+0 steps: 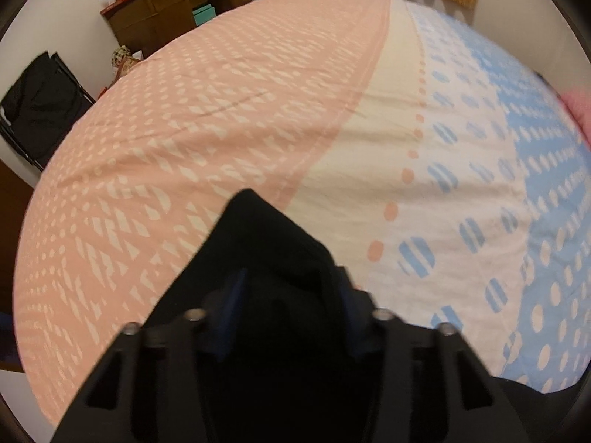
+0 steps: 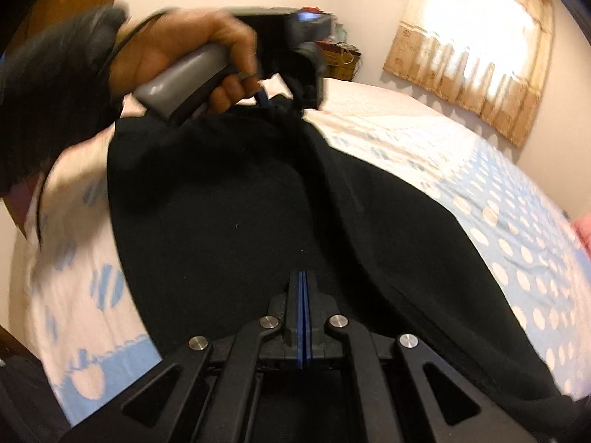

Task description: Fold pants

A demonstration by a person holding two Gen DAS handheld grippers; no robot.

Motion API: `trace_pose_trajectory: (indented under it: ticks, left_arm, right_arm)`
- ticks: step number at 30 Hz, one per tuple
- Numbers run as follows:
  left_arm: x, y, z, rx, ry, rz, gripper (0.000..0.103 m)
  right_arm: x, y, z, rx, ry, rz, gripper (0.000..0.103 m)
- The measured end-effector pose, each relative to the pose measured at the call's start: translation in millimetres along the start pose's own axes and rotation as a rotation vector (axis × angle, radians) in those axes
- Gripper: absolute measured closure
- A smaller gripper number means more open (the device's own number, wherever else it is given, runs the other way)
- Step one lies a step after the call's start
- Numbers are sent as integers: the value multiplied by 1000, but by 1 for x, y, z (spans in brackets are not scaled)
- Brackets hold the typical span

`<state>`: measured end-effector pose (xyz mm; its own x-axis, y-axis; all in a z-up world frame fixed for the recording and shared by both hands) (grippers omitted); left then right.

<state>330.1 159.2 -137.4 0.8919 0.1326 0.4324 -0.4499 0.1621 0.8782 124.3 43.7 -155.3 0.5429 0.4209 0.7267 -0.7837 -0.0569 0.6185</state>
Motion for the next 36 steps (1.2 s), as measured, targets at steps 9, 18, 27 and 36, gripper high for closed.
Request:
trace_pose_trajectory:
  ticks: [9, 18, 27, 36]
  left_arm:
    - [-18, 57, -21, -315, 135, 189, 90]
    - [-39, 93, -44, -263, 76, 303, 87]
    - [4, 59, -7, -259, 69, 187, 12]
    - [15, -25, 8, 19, 80, -133, 27]
  right_arm:
    - [17, 19, 63, 10, -307, 44, 102]
    - [16, -7, 53, 170, -475, -57, 101]
    - [13, -1, 47, 205, -504, -61, 101]
    - [4, 1, 44, 172, -479, -54, 101]
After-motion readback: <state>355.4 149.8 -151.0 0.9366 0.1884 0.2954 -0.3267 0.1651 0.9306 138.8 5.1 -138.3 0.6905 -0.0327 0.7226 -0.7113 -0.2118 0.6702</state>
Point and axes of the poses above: each gripper's, at about its wrist camera, not at the fingertips, and y roughly against the way its jaws point, z to its right, x to its top, the point moved 9 cm from there along -y, roughly the way its jaws point, and after that the axes turned 12 degrees about -x, right-handed, at the moved point
